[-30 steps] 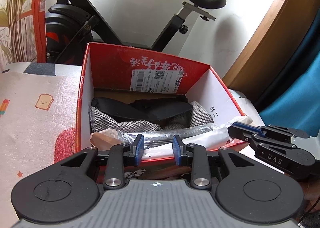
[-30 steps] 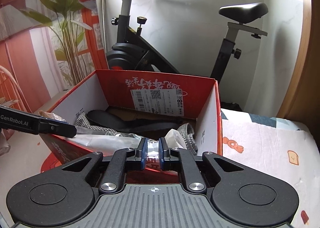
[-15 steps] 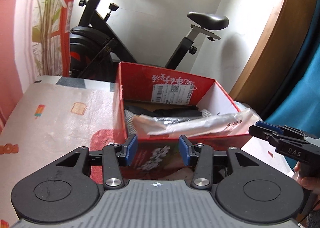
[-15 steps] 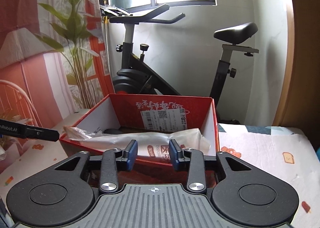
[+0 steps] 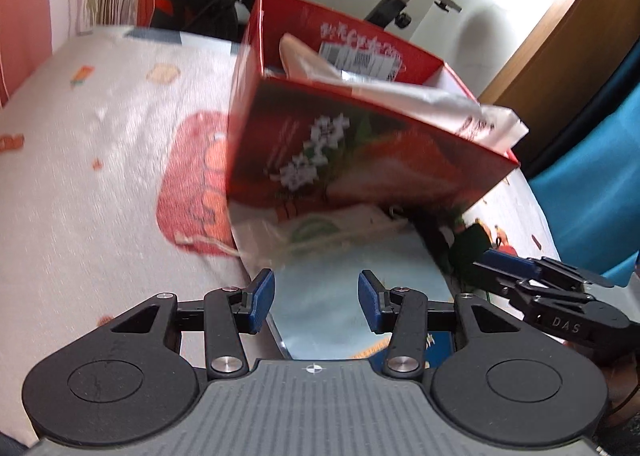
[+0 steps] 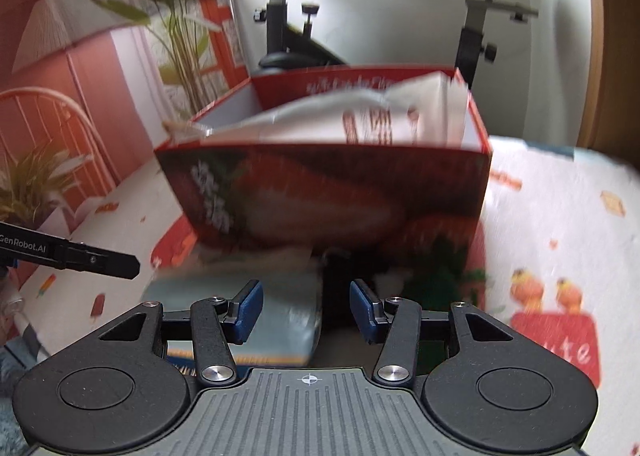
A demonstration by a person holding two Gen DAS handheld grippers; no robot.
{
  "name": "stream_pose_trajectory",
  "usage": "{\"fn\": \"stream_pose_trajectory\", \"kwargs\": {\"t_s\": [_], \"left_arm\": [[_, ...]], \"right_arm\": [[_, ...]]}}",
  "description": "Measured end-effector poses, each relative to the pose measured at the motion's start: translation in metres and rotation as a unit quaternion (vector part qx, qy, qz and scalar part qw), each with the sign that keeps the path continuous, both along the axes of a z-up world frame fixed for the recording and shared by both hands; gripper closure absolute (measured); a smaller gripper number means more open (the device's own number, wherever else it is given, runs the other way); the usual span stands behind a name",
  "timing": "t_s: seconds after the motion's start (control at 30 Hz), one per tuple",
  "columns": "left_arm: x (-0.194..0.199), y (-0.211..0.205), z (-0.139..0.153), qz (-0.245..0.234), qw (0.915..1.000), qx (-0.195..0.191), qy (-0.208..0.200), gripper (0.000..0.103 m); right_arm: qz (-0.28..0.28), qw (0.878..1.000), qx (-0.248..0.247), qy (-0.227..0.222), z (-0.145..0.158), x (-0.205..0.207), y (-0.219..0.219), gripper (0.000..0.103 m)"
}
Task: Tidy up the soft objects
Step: 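Withdraw both tools from the box toward the table, then lower both tools onto the blue cotton pad bag beside the box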
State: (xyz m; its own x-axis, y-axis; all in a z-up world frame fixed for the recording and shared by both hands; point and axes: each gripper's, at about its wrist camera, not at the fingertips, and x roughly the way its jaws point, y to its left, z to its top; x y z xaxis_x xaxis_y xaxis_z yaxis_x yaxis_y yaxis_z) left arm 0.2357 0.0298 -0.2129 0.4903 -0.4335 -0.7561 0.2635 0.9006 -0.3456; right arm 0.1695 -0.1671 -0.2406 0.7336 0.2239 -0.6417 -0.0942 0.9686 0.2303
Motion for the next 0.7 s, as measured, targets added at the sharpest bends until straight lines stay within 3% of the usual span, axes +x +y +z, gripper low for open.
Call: {"fn": "stream_pose_trajectory", "kwargs": {"t_s": [0.33,0.7], "left_arm": [[-0.03,-0.001,-0.031,-0.001,0.9985,-0.016,0.052,0.054],[-0.041,-0.009,-0.039,-0.016,0.9961,-0.031,0.081,0.049]], "right_arm": [[0.02,0.998,0.037,0.047,-0.026,-0.016,0.008,0.057],[0.026,0.995,0.064,0.065,-0.039,-0.025,0.009,0.052]]}}
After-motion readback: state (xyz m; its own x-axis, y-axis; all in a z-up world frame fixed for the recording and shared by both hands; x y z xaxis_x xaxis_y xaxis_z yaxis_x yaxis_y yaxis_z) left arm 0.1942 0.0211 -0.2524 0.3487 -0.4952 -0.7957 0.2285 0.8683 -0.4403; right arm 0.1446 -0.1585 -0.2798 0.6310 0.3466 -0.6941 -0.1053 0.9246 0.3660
